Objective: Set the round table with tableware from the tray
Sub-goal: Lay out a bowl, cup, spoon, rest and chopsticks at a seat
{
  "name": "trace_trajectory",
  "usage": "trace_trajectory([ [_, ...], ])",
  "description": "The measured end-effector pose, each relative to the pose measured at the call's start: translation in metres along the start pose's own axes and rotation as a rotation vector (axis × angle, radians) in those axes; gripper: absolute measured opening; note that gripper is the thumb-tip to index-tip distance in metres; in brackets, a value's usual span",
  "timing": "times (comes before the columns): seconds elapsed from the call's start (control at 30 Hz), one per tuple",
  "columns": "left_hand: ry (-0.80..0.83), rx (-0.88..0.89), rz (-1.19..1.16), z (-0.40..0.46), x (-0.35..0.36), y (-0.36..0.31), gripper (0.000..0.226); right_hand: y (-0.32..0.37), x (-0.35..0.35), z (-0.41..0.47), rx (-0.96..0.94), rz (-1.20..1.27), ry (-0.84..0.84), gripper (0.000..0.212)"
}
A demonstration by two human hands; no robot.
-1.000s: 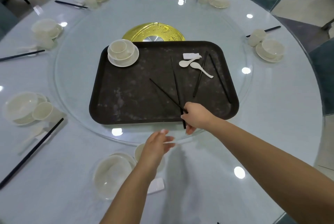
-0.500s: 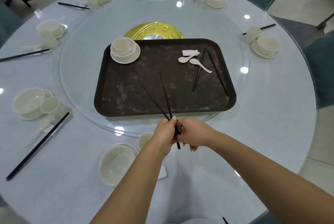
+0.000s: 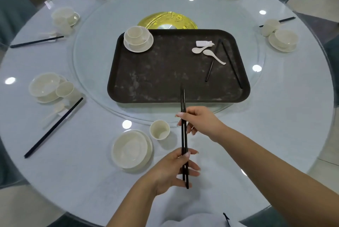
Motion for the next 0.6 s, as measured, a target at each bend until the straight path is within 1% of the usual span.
trace_trajectory([
  [0.17,0.044,-0.018,-0.027,-0.014,-0.007,0.019,0.025,-0.008,0.018,-0.001,0.003,0.119,0.027,0.016],
  [0.4,0.035,-0.009,-0.052,-0.022,-0.010,0.035,0.026,-0.019,0.025,-0.003,0.041,0.198,0.022,0.016],
  [0.6,-0.029,-0.049,-0.061,-0.019,-0.014,0.059,0.026,-0.036,0.026,-0.005,0.107,0.308,0.000,0.009],
])
Point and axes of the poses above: each hand's wrist, its own z-axis towards the middle knuckle, its own x-axis out of the palm, y = z × x, the point moved 2 cm from there along z, towards the middle knuckle, and after that the axes turned 10 degrees about y, right-handed, at the moved point
